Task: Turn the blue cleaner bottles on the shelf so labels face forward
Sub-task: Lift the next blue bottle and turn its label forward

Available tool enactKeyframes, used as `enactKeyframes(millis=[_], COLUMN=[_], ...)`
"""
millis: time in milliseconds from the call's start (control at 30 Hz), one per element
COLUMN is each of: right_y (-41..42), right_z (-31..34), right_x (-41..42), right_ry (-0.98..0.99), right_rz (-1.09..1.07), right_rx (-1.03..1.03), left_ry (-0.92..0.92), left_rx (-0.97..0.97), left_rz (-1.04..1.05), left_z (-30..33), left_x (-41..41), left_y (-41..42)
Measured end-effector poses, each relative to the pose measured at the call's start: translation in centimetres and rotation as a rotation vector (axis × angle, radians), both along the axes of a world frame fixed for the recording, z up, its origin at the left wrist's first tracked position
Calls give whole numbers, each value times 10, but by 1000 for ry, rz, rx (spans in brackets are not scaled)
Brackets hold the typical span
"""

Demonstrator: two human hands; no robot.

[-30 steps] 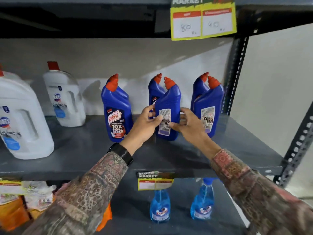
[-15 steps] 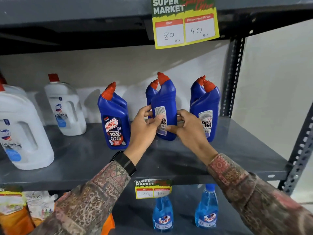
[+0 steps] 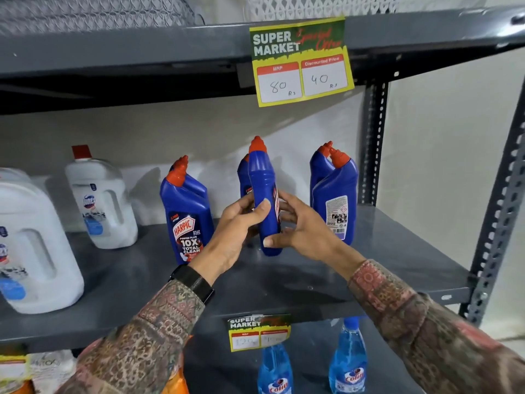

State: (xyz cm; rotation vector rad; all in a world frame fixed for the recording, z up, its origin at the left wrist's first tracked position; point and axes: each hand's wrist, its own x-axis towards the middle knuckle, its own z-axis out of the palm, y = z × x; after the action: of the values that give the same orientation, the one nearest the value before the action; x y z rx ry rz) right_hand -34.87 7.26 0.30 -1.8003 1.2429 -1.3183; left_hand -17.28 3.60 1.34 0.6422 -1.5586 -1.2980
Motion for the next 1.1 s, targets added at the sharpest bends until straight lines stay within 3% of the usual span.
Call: enactKeyframes(millis=[167,300,500,700,867,1100], right_y=[2,2,-6,-9,-13,-5], right_z=[-9,-14,2,-1,-13,-18], right_x=[10,9,-12,-9,-6,-14], right_ry=[-23,39,7,84,139,119], right_rz=[-190,-264,-188,-357,-375,-341], right_rx=[-101,-93,-2,-25,9,10], left_ry=[-119,-186,-114,-169,-194,-191], left_rx=[-204,-256,-182,-208,-137,-177], left_rz=[277,363,314,306,287,404], left_z=[-5,-14,-11,-13,-26,-31], left_x=[1,-2,2,-4,-8,-5], left_y=[5,7,2,-6,-10,0])
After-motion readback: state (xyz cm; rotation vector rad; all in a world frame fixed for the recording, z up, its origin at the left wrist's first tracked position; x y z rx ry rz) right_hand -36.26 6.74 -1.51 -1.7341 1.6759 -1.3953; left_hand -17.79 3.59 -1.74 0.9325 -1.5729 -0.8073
